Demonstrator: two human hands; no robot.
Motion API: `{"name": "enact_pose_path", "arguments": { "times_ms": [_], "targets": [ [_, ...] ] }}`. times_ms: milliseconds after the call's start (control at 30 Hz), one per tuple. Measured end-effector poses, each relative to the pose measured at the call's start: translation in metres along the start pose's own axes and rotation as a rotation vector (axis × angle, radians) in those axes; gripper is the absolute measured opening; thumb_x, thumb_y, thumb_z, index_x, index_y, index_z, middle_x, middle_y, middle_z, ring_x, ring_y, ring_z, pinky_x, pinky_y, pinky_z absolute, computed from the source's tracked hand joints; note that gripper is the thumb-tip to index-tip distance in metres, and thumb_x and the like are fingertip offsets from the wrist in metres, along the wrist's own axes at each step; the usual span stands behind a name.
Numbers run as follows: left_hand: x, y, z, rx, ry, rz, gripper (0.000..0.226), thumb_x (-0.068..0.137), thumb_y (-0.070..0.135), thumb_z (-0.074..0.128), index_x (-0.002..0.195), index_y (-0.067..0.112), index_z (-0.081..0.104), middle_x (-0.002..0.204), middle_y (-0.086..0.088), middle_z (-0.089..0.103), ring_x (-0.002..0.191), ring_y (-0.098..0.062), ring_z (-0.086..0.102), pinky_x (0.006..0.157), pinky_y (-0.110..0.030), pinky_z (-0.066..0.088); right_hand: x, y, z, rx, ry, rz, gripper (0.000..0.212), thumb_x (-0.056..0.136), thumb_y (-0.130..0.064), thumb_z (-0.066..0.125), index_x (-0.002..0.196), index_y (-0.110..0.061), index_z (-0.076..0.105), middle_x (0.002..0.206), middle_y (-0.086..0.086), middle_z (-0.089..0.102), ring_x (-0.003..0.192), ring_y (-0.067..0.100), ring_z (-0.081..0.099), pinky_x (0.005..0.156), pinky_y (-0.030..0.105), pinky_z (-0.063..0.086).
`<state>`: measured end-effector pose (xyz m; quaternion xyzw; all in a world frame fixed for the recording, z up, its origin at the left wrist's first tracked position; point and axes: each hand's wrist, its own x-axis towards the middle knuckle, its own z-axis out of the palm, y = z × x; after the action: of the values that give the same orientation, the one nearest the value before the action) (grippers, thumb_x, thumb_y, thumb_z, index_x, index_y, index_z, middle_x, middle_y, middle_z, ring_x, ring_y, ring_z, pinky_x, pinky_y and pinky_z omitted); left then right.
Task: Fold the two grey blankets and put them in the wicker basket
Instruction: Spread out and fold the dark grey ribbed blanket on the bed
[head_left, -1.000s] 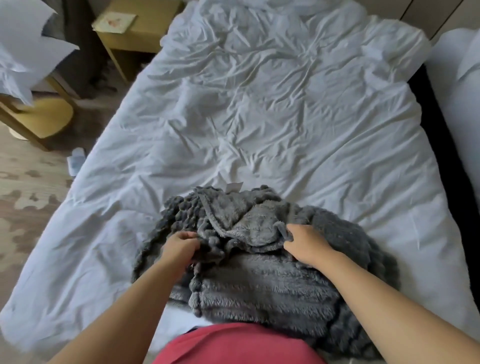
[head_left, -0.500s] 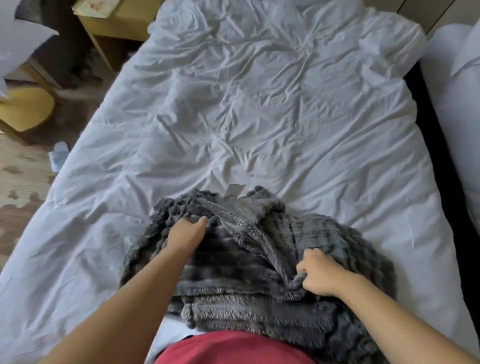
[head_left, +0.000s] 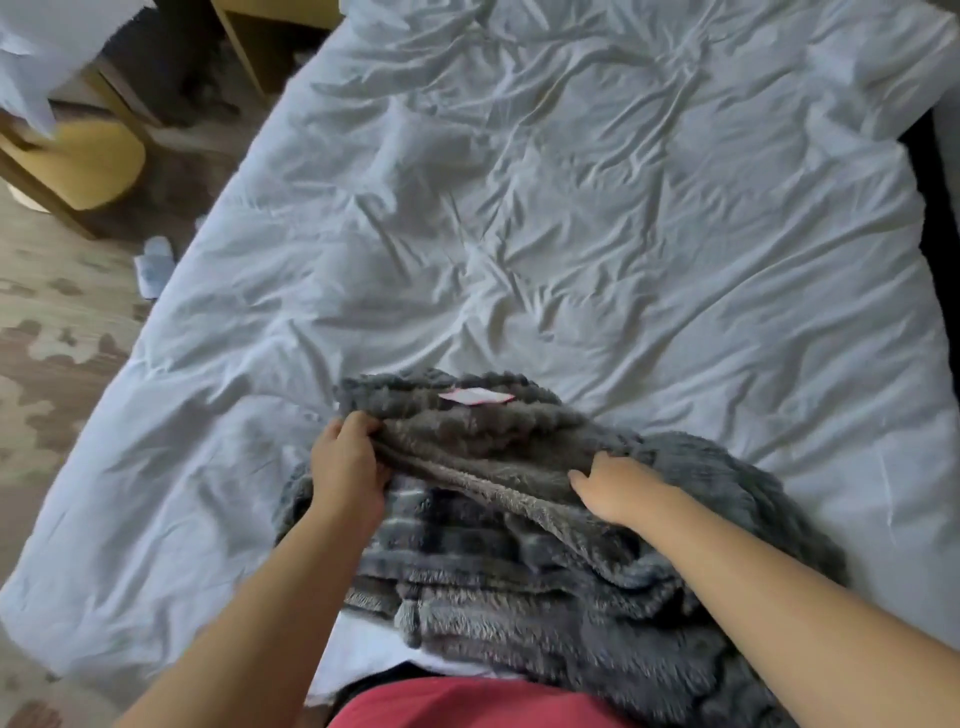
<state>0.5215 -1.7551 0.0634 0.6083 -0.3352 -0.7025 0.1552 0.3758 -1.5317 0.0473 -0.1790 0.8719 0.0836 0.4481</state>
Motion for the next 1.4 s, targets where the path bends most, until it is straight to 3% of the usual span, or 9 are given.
{"name": "enact_pose_path", "arguments": {
  "times_ms": [133, 300, 533, 833, 933, 1000, 1167, 1300, 1400],
  "targets": [
    [-0.016, -0.031, -0.080, 0.254, 0.183, -0.180, 0.018, 0.085, -0.001, 0.046, 0.070, 0.008, 0.048, 0.066, -0.010, 0.042, 0.053, -0.020, 0.044, 0.034, -0.015, 0.040, 0.019, -0.039, 0.018, -0.042, 0.388, -0.292, 0.051, 0.091, -0.029, 0.051, 0.138, -0.017, 0.036, 0.140, 0.006, 0.038, 0.125, 0.027, 0.040, 0.095, 0.036, 0.041],
    [-0.029, -0.035, -0.099, 0.997, -0.334, -0.484, 0.010, 0.079, 0.000, 0.057, 0.082, 0.010, 0.055, 0.068, -0.007, 0.060, 0.056, -0.017, 0.060, 0.052, -0.023, 0.047, 0.028, -0.069, 0.038, 0.012, 0.136, -0.406, 0.058, 0.092, -0.035, 0.051, 0.146, -0.030, 0.031, 0.152, 0.004, 0.028, 0.135, 0.030, 0.028, 0.108, 0.041, 0.033],
    [-0.011, 0.018, 0.022, 1.155, -0.099, 0.665, 0.037, 0.081, 0.009, 0.047, 0.114, 0.019, 0.060, 0.102, -0.001, 0.063, 0.080, -0.013, 0.056, 0.064, -0.023, 0.041, 0.010, -0.061, 0.063, -0.099, 0.010, -0.409, 0.059, 0.093, -0.039, 0.041, 0.149, -0.026, 0.027, 0.149, 0.004, 0.030, 0.132, 0.033, 0.028, 0.105, 0.044, 0.034],
    [0.080, -0.097, 0.156, 1.835, -0.786, 0.316, 0.047, 0.099, 0.043, 0.036, 0.138, 0.017, 0.045, 0.139, -0.015, 0.048, 0.116, -0.032, 0.052, 0.089, -0.036, 0.040, 0.047, -0.021, 0.017, 0.499, 0.081, -0.252, 0.029, 0.088, -0.034, 0.049, 0.111, -0.033, 0.067, 0.121, -0.004, 0.064, 0.108, 0.017, 0.057, 0.087, 0.031, 0.046],
    [0.091, -0.107, 0.145, 1.464, -0.583, 0.088, 0.052, 0.086, 0.058, 0.052, 0.104, 0.012, 0.066, 0.111, -0.009, 0.066, 0.101, -0.027, 0.060, 0.083, -0.029, 0.047, 0.085, 0.037, -0.019, 0.171, 0.422, 0.024, 0.050, 0.086, -0.052, 0.052, 0.127, -0.023, 0.052, 0.129, 0.008, 0.057, 0.113, 0.029, 0.053, 0.093, 0.038, 0.044],
    [0.085, -0.103, 0.130, 1.026, -0.509, -0.127, 0.038, 0.081, 0.047, 0.068, 0.097, 0.012, 0.070, 0.102, -0.008, 0.070, 0.090, -0.025, 0.067, 0.081, -0.033, 0.055, 0.087, 0.060, -0.015, 0.103, 0.110, 0.126, 0.084, 0.080, -0.064, 0.057, 0.145, -0.018, 0.029, 0.142, 0.011, 0.046, 0.122, 0.031, 0.049, 0.096, 0.039, 0.042],
    [0.069, -0.032, 0.073, 0.283, -0.278, -0.392, 0.034, 0.089, 0.040, 0.062, 0.092, 0.006, 0.067, 0.091, -0.013, 0.072, 0.075, -0.028, 0.071, 0.057, -0.033, 0.056, 0.041, 0.067, 0.018, 0.081, -0.157, -0.028, 0.036, 0.083, -0.042, 0.063, 0.108, -0.017, 0.057, 0.114, 0.007, 0.063, 0.092, 0.024, 0.058, 0.075, 0.033, 0.049],
    [0.085, 0.004, 0.001, 0.187, 0.163, -0.236, 0.044, 0.098, 0.037, 0.046, 0.130, 0.007, 0.054, 0.123, -0.002, 0.060, 0.119, -0.029, 0.057, 0.075, -0.026, 0.054, 0.015, 0.074, 0.029, 0.164, 0.022, 0.017, 0.035, 0.088, -0.049, 0.059, 0.103, -0.018, 0.056, 0.099, 0.002, 0.062, 0.084, 0.022, 0.058, 0.061, 0.028, 0.043],
    [0.072, 0.001, -0.017, 0.220, 0.059, -0.330, 0.020, 0.098, 0.031, 0.052, 0.091, 0.014, 0.059, 0.072, -0.003, 0.068, 0.051, -0.013, 0.062, 0.042, -0.020, 0.049, 0.015, 0.064, 0.043, -0.043, 0.200, 0.005, 0.034, 0.095, -0.047, 0.048, 0.078, -0.019, 0.042, 0.069, -0.002, 0.049, 0.064, 0.018, 0.051, 0.052, 0.029, 0.034]
  ]
}}
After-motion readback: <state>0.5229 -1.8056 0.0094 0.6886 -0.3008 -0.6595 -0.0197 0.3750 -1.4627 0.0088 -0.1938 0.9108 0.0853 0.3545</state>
